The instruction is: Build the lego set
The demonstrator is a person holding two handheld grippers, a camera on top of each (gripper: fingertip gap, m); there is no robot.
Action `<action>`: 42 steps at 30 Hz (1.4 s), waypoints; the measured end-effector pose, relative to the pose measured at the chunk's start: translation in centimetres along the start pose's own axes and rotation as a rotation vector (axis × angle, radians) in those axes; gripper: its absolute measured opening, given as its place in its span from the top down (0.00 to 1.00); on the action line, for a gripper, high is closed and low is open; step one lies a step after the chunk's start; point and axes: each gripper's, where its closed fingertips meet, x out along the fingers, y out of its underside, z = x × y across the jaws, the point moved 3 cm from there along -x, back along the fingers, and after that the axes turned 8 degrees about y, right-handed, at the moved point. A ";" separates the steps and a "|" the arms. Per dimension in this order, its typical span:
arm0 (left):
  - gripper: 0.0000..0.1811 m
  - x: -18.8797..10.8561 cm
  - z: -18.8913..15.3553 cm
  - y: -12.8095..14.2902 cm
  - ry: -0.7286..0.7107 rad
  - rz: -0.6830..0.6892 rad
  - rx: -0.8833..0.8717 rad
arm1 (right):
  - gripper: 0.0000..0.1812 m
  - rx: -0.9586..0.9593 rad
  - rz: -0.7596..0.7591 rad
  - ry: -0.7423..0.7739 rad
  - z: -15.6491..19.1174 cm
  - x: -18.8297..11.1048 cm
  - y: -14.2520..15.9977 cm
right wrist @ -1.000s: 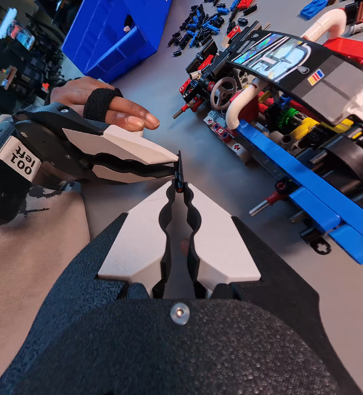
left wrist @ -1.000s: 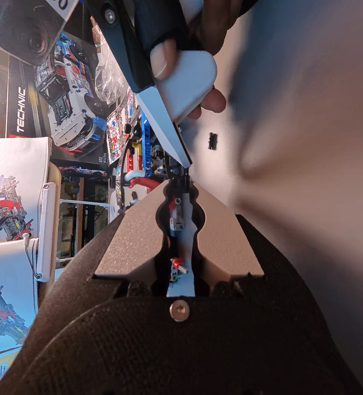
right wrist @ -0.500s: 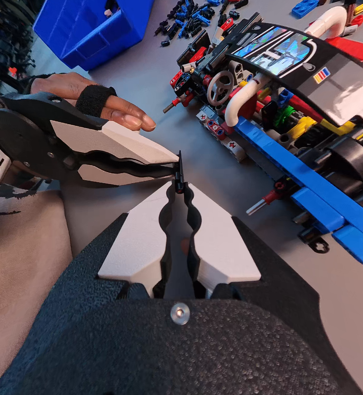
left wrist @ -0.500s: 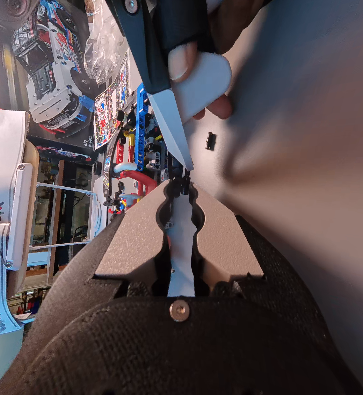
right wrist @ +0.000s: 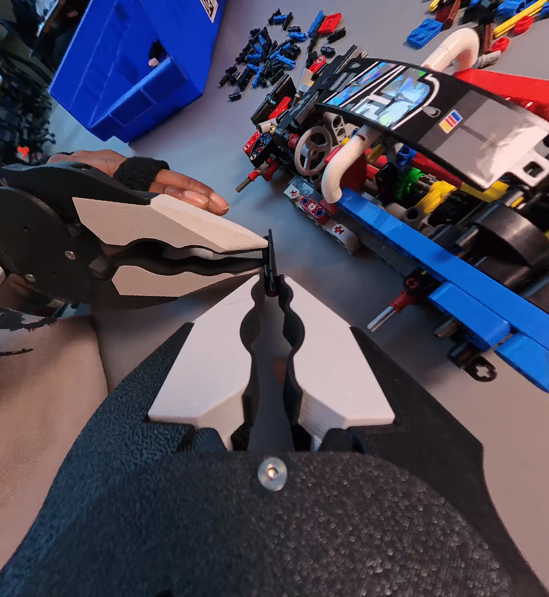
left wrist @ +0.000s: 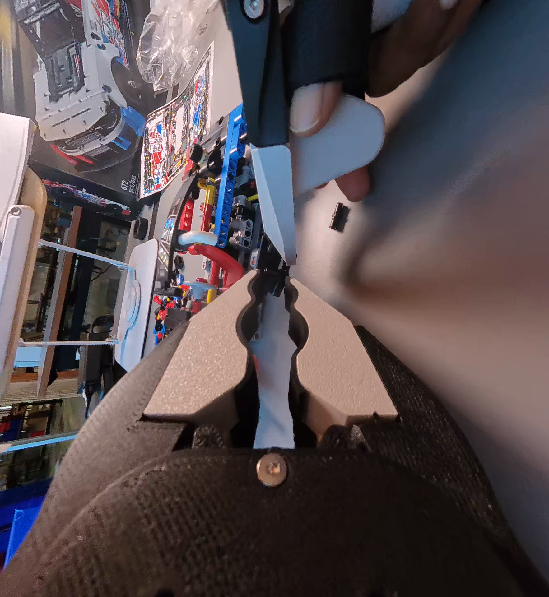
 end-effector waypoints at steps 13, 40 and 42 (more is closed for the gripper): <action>1.00 -2.5 2.4 -1.0 0.124 -0.257 -0.351 | 0.97 -0.087 -0.018 0.021 0.7 0.4 -0.1; 0.88 -2.7 1.2 -0.1 0.786 -0.427 -1.015 | 0.97 -0.585 0.173 0.038 1.5 -1.3 3.0; 0.88 -3.3 1.7 -0.4 0.853 -0.524 -1.104 | 0.97 -0.672 0.183 0.074 1.7 -0.7 3.3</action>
